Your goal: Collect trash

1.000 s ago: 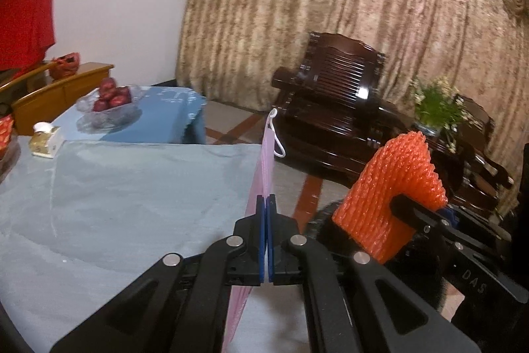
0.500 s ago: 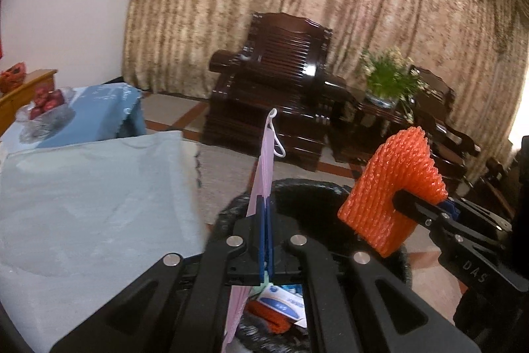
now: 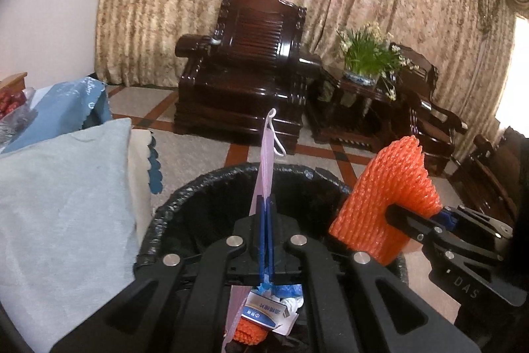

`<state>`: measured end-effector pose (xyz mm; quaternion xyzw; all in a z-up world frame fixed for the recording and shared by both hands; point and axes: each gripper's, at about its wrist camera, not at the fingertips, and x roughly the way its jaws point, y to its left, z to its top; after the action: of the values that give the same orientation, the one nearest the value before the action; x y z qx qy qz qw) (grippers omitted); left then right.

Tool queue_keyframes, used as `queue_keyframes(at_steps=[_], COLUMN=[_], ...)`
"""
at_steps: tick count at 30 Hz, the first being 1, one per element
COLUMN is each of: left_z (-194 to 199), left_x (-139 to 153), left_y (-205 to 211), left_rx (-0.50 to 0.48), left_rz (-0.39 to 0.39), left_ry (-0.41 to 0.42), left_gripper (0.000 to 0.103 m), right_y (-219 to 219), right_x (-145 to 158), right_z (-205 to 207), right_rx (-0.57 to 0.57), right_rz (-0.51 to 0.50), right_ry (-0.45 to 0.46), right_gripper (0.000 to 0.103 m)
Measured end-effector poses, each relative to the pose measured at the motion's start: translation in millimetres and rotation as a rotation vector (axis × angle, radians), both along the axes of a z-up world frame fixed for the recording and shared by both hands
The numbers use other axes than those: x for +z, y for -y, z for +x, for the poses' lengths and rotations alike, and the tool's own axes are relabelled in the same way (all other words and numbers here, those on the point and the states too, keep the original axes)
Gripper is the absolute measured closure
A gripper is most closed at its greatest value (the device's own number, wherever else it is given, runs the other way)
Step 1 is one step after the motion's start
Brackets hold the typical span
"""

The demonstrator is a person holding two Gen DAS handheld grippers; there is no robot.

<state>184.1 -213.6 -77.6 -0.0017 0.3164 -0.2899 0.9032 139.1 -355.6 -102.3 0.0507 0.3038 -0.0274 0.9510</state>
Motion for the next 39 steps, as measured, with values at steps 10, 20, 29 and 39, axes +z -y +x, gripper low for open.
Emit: queue_keyframes(at_steps=[10, 20, 29, 39], left_z=[14.4, 17.5, 13.5, -2.9], left_x=[-31.0, -36.7, -22.0, 3.0], left_y=[8.3, 7.0, -13.9, -47.9], left_rx=[-0.008, -0.008, 0.033, 0.072], left_rz=[0.046, 0.053, 0.035, 0.038], left_ry=[-0.055, -0.079, -0.049, -0.017], left_gripper=[0.102, 0.075, 0.041, 0.017], right_y=[14.6, 16.0, 12.5, -8.4], right_x=[-30.3, -46.3, -44.4, -18.9], right_z=[14.4, 16.6, 13.1, -4.8], right_rx=[-0.02, -0.028, -0.046, -0.014], right_rz=[0.017, 0.02, 0.01, 0.023], right_ry=[-0.067, -0.11, -0.128, -0.089], right_gripper=[0.074, 0.043, 0.012, 0.007])
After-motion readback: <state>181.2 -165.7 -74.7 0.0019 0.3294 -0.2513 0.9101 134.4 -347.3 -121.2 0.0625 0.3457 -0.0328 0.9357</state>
